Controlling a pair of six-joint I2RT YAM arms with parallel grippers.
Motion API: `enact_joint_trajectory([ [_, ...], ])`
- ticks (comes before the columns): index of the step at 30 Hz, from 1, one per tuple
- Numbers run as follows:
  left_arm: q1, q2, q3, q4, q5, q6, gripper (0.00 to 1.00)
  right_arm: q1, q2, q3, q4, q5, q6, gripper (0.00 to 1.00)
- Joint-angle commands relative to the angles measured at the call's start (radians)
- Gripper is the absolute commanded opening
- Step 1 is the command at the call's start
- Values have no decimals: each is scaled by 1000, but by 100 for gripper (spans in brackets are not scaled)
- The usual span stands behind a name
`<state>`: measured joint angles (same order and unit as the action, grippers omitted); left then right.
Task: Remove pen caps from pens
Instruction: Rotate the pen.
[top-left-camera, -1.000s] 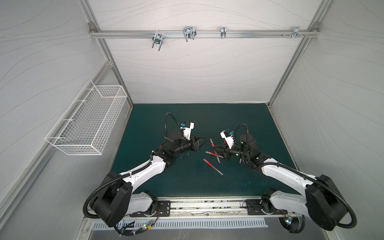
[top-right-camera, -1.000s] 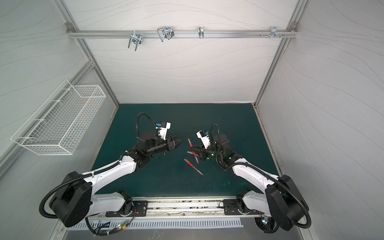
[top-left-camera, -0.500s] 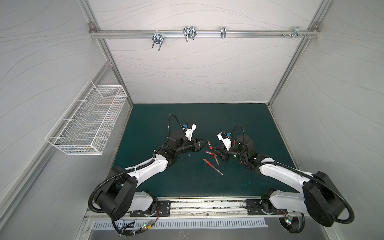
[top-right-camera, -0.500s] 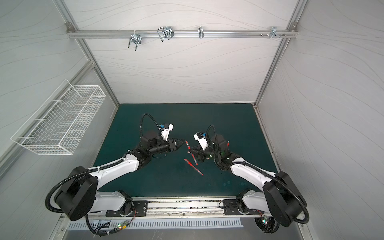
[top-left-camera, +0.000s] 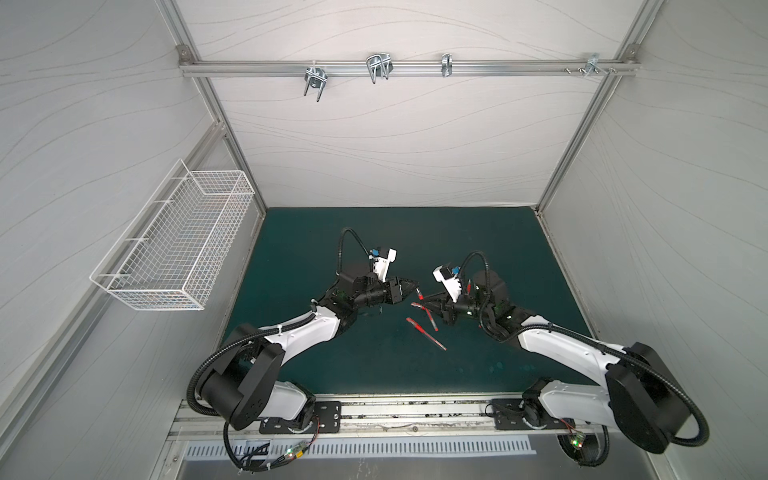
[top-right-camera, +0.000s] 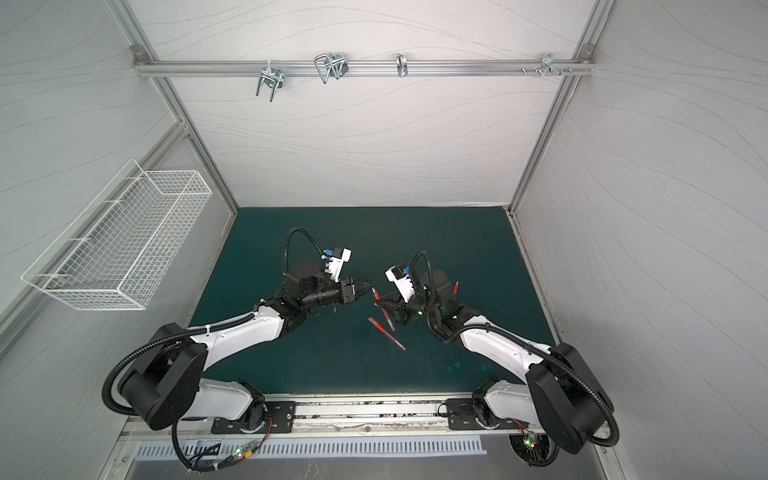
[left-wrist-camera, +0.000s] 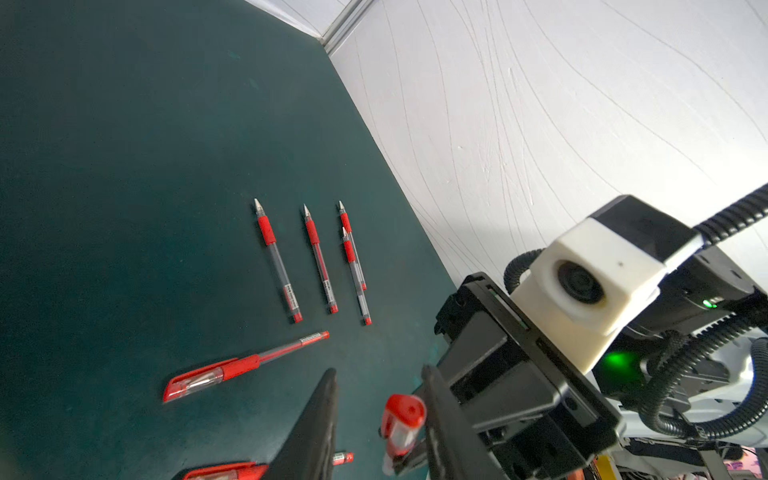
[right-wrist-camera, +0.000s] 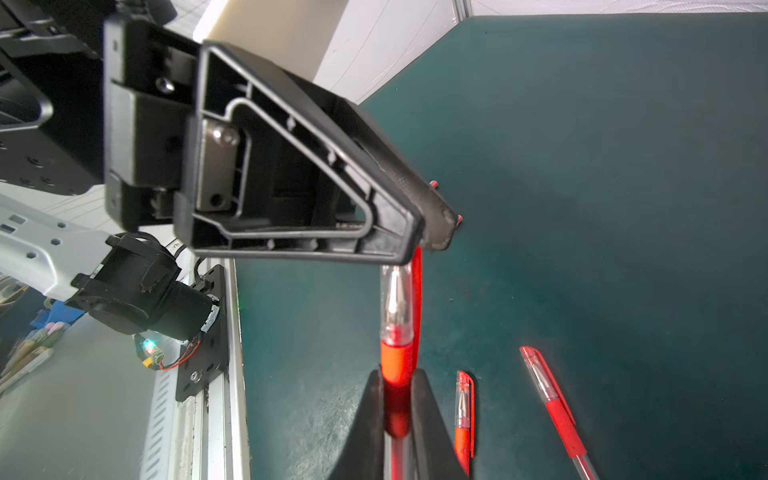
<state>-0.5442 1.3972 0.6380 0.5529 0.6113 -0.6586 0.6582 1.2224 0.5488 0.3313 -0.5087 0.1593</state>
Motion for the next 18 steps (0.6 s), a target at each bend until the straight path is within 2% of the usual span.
enact_joint_trajectory([
  [1,-5,18,38,73,37,-7,30,9,5,28,9,-14,-22,0],
  [5,-12,28,42,76,44,-4,26,10,0,26,13,-15,-18,0],
  [11,-23,34,47,74,46,3,26,12,-4,23,20,-15,-13,0],
  [18,-26,37,49,72,50,5,19,12,5,20,33,-23,-4,0],
])
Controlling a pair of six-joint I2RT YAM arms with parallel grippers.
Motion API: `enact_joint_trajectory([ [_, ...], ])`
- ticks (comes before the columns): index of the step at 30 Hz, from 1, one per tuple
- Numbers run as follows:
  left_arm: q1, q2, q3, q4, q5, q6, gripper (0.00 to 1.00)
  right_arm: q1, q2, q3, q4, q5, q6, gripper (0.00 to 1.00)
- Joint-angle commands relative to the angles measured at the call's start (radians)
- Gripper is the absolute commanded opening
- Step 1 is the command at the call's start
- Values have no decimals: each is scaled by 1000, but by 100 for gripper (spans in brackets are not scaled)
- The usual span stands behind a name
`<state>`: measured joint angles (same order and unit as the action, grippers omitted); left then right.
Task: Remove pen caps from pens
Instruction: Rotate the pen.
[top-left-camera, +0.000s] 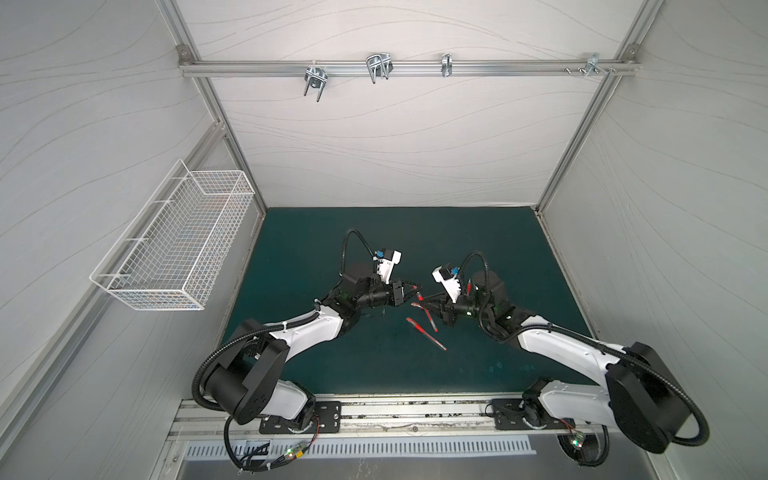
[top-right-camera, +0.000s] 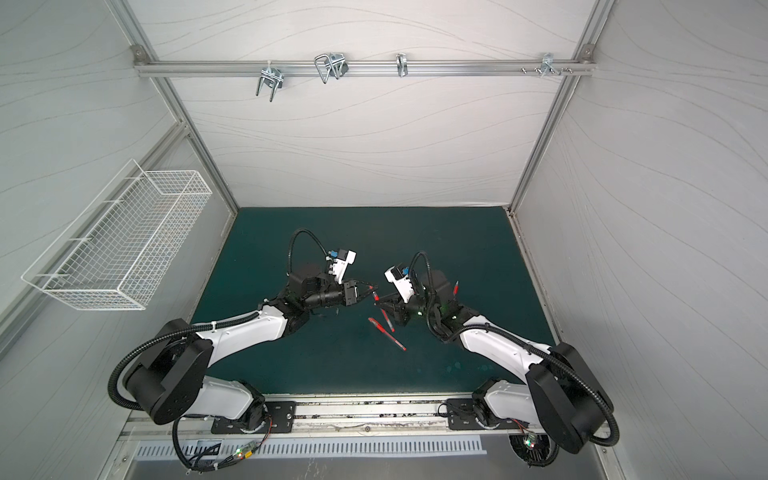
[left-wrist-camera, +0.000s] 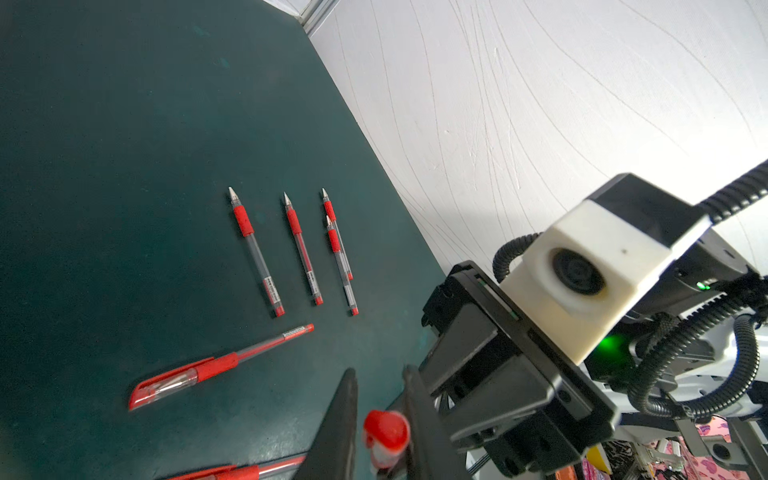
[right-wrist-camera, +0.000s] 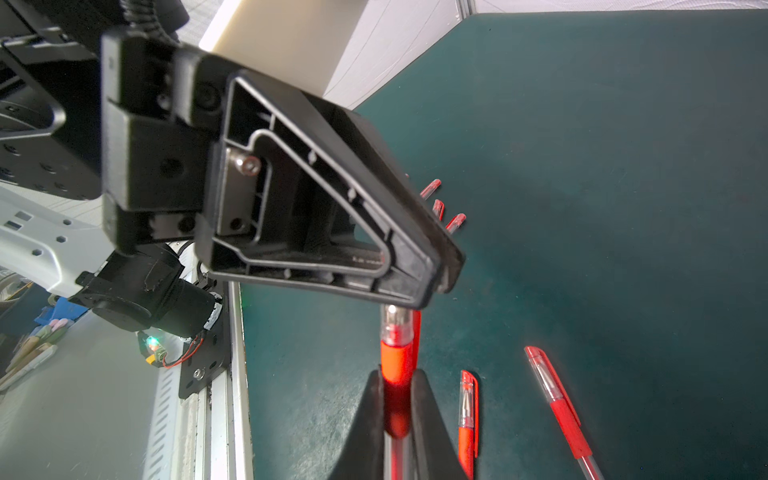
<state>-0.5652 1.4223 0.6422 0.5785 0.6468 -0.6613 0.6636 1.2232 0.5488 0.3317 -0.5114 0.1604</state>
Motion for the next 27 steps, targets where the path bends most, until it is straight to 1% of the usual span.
enact_joint_trajectory([
  [1,-4,12,45,47,15,9,17,7,5,21,33,-22,-3,0],
  [4,-4,13,44,46,14,9,9,6,3,18,39,-23,0,0],
  [6,-5,12,45,44,12,10,7,6,2,19,38,-22,2,1],
  [9,-5,3,43,29,-1,17,5,5,-14,20,16,7,-1,20],
  [11,-5,-10,42,5,-24,29,4,4,-41,17,-11,59,-8,34],
  [13,-4,-23,43,-29,-55,41,3,9,-77,16,-44,125,-11,43],
  [15,-4,-37,43,-59,-85,54,1,36,-125,13,-82,235,-38,46],
  [16,-3,-40,43,-68,-94,58,1,60,-145,11,-95,294,-59,46],
  [19,-4,-44,45,-81,-105,60,0,165,-191,10,-121,513,-140,47],
  [20,-4,-43,46,-82,-105,60,0,211,-198,14,-127,603,-161,47],
  [24,-4,-46,47,-88,-110,60,0,355,-186,30,-128,950,-221,46],
  [26,-4,-49,46,-92,-113,61,0,407,-166,34,-110,1069,-251,44],
  [27,-4,-51,47,-93,-114,63,0,428,-155,39,-101,1108,-262,43],
])
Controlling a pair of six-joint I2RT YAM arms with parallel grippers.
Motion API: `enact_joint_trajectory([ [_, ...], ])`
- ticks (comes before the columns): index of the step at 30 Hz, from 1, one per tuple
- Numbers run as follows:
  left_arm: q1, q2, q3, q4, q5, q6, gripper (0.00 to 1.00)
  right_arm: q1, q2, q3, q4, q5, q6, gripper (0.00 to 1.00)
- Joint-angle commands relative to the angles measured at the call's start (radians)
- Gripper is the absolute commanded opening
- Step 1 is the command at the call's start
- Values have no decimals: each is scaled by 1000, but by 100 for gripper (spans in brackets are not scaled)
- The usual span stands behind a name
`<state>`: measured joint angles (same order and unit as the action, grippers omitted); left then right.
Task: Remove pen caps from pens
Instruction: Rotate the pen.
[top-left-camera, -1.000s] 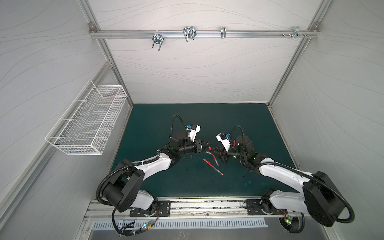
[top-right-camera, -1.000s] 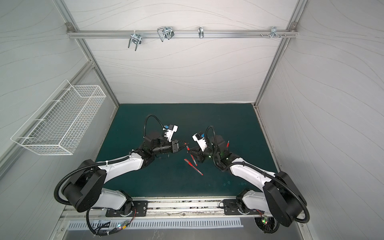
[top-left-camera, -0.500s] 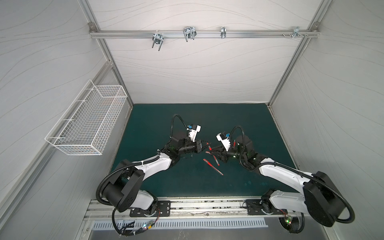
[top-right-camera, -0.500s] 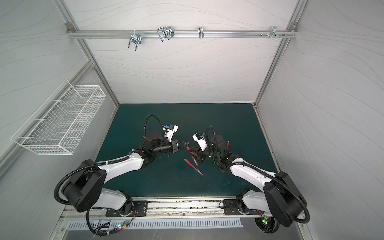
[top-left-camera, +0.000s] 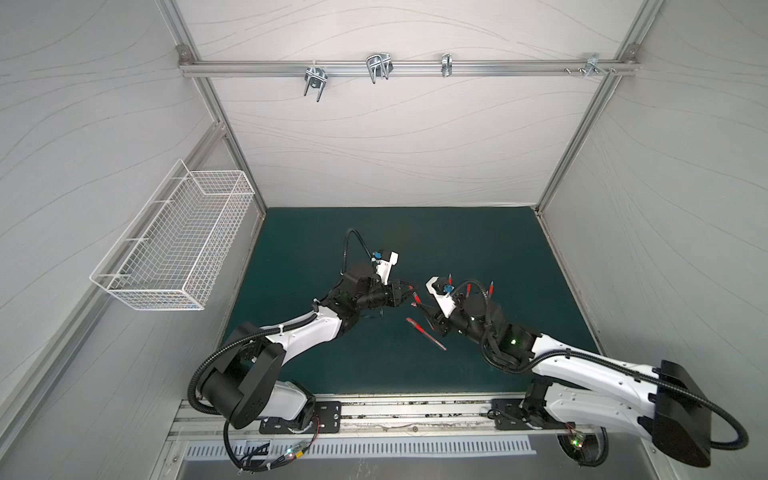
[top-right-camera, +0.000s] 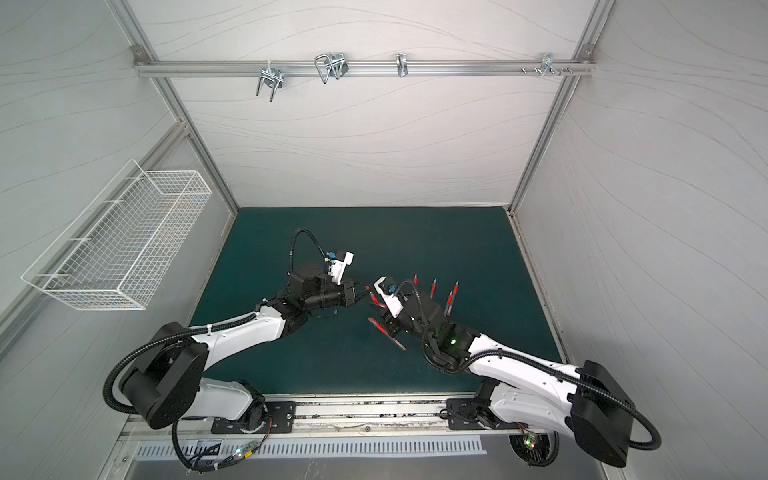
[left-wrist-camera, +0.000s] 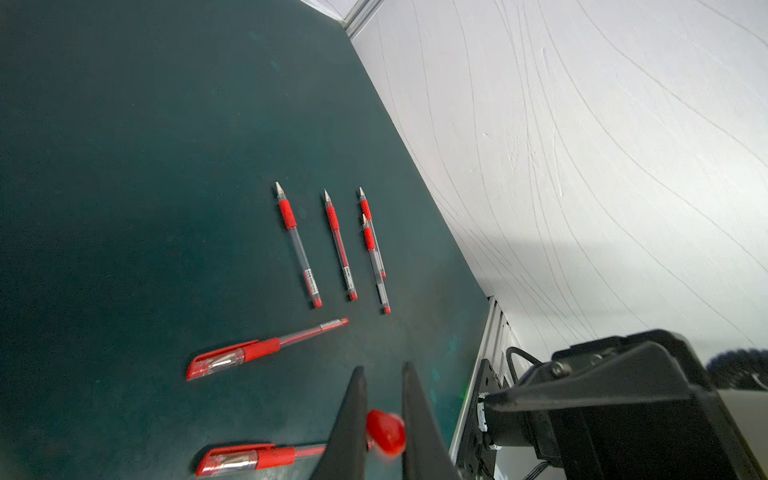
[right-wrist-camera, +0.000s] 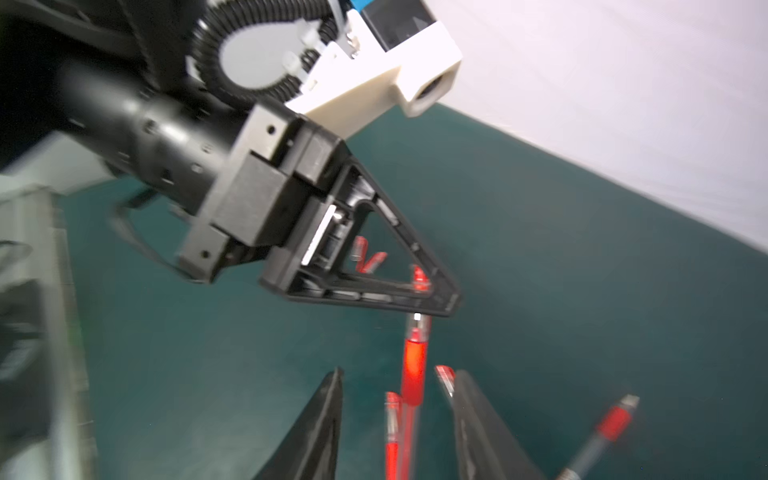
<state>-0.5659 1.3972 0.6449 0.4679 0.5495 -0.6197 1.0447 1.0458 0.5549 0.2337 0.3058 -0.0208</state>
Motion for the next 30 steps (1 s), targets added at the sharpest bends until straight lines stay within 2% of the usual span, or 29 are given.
enact_joint_trajectory([
  [1,-3,-29,42,16,-18,21,0,62,33,36,1,310,-89,42],
  [3,-4,-34,41,12,-20,23,0,83,56,48,-2,319,-93,41],
  [15,-4,-33,44,11,-17,23,0,90,152,103,-69,196,-44,31],
  [26,-4,-28,46,11,-19,26,0,77,238,145,-103,168,-7,25],
  [30,-3,-26,46,11,-17,26,0,58,267,160,-120,159,10,19],
])
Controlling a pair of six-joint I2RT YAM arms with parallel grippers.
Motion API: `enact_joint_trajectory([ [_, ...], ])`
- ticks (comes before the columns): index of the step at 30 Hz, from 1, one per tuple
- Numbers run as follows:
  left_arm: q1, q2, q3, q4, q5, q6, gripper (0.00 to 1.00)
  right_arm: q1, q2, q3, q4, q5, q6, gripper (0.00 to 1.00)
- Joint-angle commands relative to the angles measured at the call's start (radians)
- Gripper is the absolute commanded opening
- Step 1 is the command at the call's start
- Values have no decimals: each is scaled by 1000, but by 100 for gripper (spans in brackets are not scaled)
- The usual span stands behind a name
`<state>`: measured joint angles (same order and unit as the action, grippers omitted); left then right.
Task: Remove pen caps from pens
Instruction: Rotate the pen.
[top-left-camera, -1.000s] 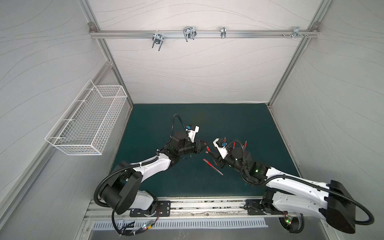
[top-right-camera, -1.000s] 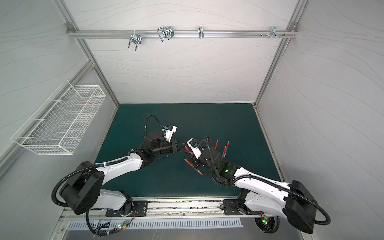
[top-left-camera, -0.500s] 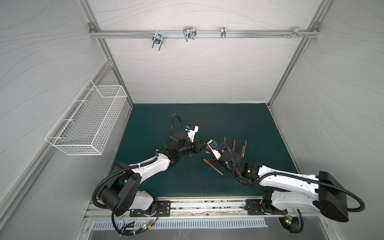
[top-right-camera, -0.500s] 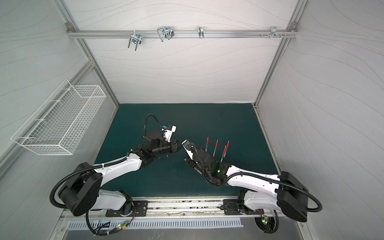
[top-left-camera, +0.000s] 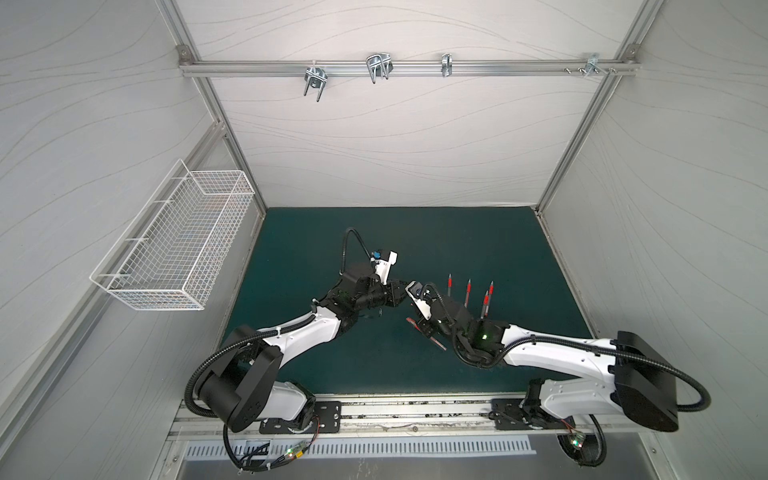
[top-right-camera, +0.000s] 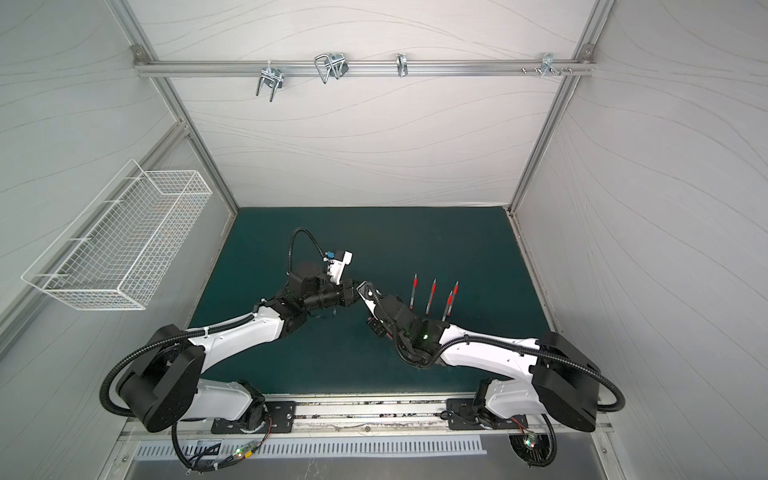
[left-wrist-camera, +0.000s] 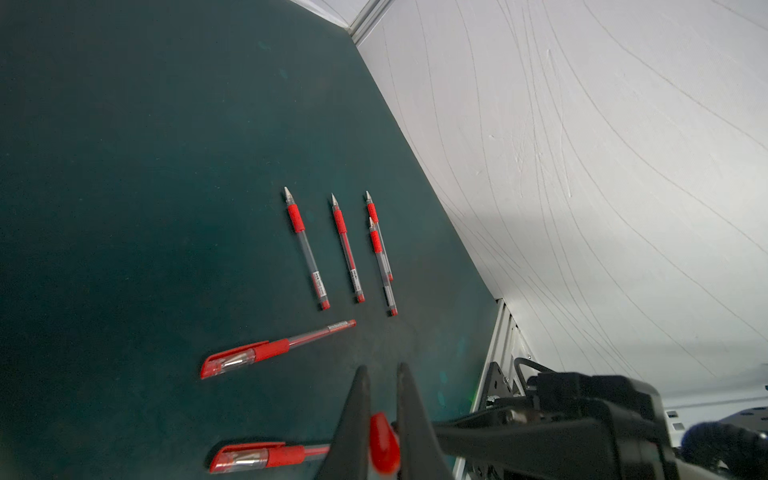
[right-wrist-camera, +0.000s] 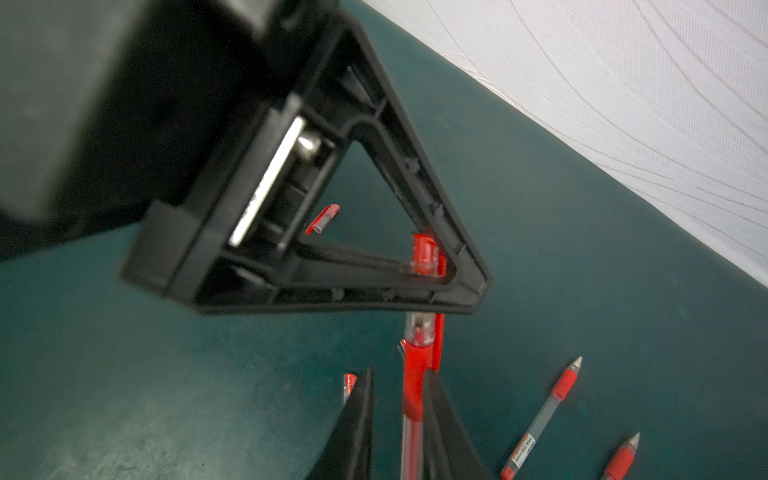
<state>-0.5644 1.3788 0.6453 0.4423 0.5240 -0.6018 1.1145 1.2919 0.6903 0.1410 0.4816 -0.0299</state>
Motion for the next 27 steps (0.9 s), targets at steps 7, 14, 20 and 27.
enact_joint_trajectory([
  [7,-4,-1,47,36,7,10,0,-29,50,37,-34,-30,22,18],
  [14,-5,0,47,35,9,8,0,-35,59,37,-28,-17,9,22],
  [20,-5,-4,47,35,9,7,0,-43,74,43,-32,-33,8,22],
  [27,-4,-11,45,33,10,8,0,-57,69,43,-37,-58,12,9],
])
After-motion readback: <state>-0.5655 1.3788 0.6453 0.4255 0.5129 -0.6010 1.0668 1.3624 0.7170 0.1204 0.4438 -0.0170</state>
